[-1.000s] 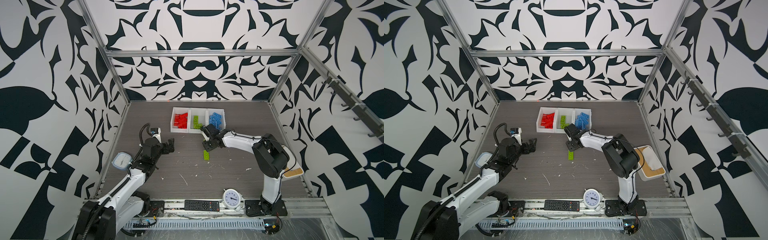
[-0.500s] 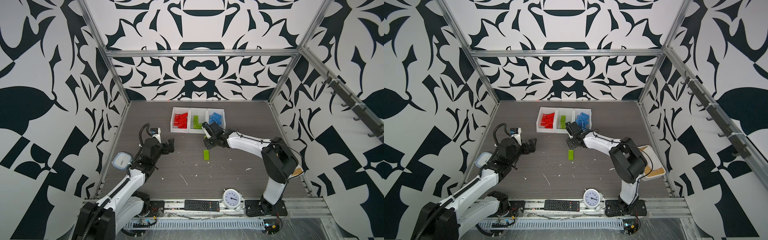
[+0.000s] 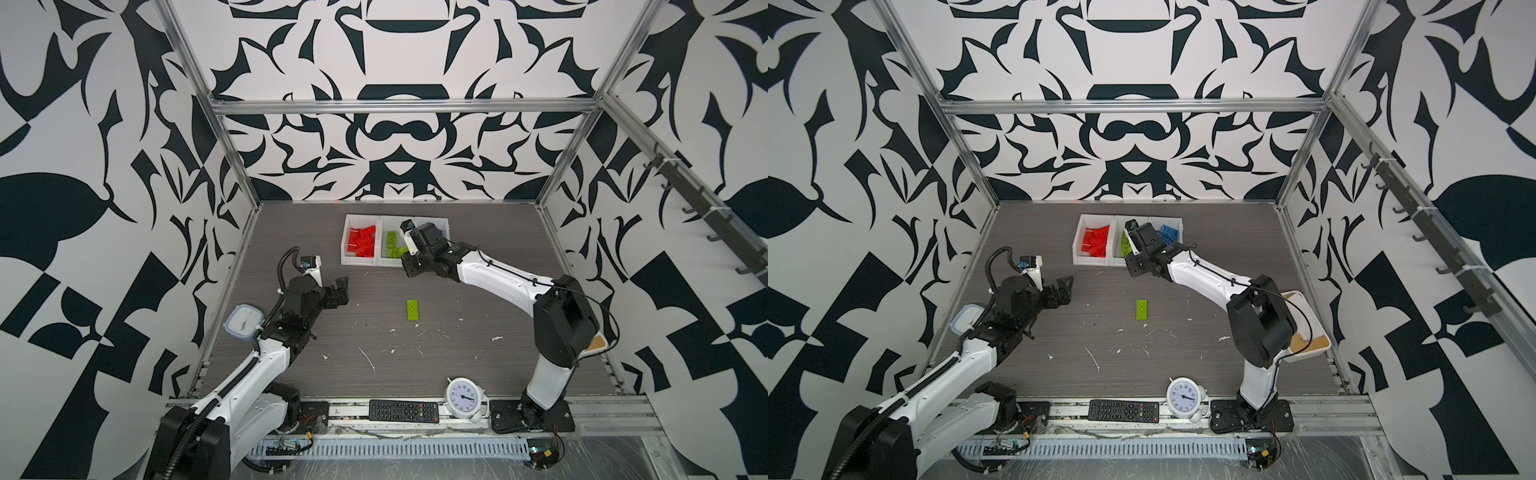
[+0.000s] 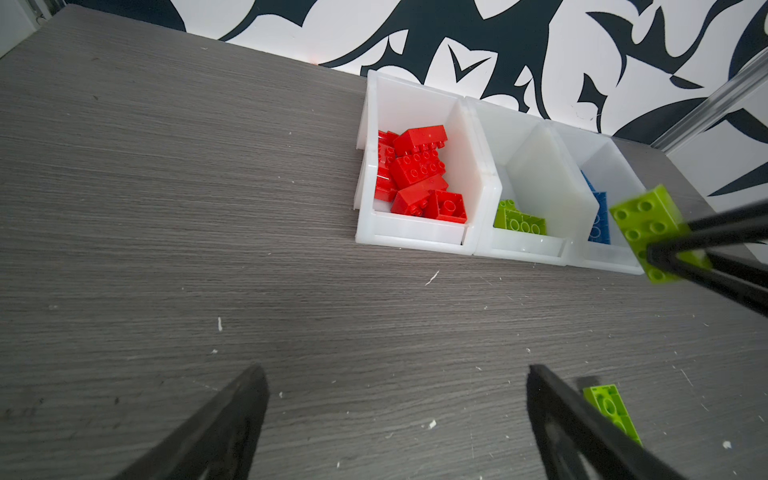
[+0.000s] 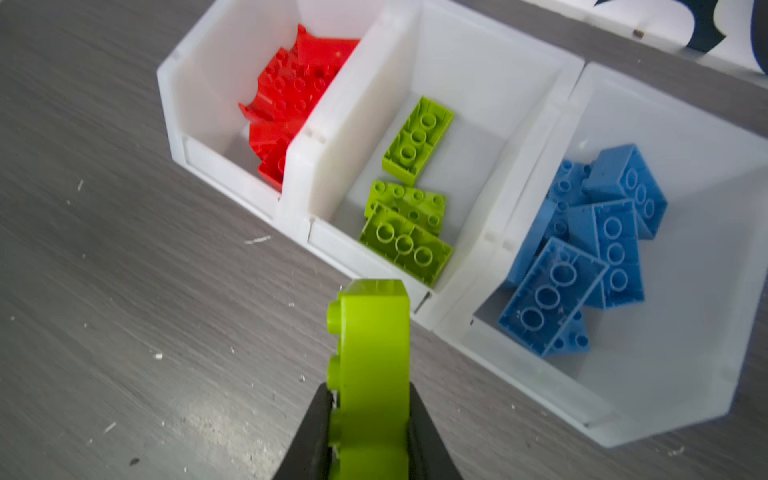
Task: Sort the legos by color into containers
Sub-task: 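Carry the lime-green brick into the middle compartment and open the right gripper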
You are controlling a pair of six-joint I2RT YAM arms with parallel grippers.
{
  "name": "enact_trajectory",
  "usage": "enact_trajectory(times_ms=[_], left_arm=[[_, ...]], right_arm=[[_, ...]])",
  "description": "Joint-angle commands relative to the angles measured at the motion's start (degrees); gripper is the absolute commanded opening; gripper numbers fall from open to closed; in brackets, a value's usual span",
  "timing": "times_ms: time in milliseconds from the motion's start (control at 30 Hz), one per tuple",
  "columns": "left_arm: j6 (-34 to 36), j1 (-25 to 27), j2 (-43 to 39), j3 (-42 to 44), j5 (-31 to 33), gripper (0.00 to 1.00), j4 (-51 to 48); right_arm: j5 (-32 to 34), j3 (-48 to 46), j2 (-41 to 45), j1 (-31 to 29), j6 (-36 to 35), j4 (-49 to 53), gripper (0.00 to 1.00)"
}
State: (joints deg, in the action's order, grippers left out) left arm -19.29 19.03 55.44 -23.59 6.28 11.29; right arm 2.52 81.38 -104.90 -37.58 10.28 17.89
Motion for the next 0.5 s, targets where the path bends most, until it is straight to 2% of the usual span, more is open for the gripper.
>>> enact_trajectory(times_ms=[0,233,467], left_arm=[[-0.1,-0.2,-0.7,0.7,-0.4,1.00,0.0],[-0.1,-0.2,-0.9,0.8,0.0,1.00,-0.1],[-0.3,-0.2,-0.5,0.9,-1.2,1.00,0.4]], right_arm=[[-1.0,5.7,-2.4,0.8,1.5,-0.5,0.19],[2.9,14.5,-10.2,1.3,3.8,-0.7,0.18],[7.0,17.6,-13.9,1.3,5.1,-2.9,0.20]])
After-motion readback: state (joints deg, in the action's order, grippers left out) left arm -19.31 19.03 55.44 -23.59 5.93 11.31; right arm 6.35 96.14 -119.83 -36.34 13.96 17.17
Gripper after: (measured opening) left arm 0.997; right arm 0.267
